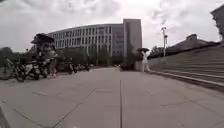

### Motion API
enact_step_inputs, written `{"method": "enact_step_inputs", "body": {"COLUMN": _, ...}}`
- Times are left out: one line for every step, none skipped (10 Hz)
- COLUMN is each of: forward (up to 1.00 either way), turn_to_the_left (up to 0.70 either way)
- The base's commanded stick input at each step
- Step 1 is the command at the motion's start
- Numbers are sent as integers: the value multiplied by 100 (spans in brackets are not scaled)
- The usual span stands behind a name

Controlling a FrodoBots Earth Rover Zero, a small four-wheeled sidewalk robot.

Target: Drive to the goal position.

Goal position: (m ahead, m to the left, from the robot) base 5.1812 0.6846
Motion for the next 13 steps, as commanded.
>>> {"method": "enact_step_inputs", "body": {"forward": 70, "turn_to_the_left": 0}}
{"method": "enact_step_inputs", "body": {"forward": 70, "turn_to_the_left": 0}}
{"method": "enact_step_inputs", "body": {"forward": 70, "turn_to_the_left": 0}}
{"method": "enact_step_inputs", "body": {"forward": 70, "turn_to_the_left": 0}}
{"method": "enact_step_inputs", "body": {"forward": 70, "turn_to_the_left": 5}}
{"method": "enact_step_inputs", "body": {"forward": 70, "turn_to_the_left": 13}}
{"method": "enact_step_inputs", "body": {"forward": 70, "turn_to_the_left": 12}}
{"method": "enact_step_inputs", "body": {"forward": 70, "turn_to_the_left": 10}}
{"method": "enact_step_inputs", "body": {"forward": 70, "turn_to_the_left": 0}}
{"method": "enact_step_inputs", "body": {"forward": 70, "turn_to_the_left": 0}}
{"method": "enact_step_inputs", "body": {"forward": 70, "turn_to_the_left": 5}}
{"method": "enact_step_inputs", "body": {"forward": 70, "turn_to_the_left": 9}}
{"method": "enact_step_inputs", "body": {"forward": 70, "turn_to_the_left": 13}}
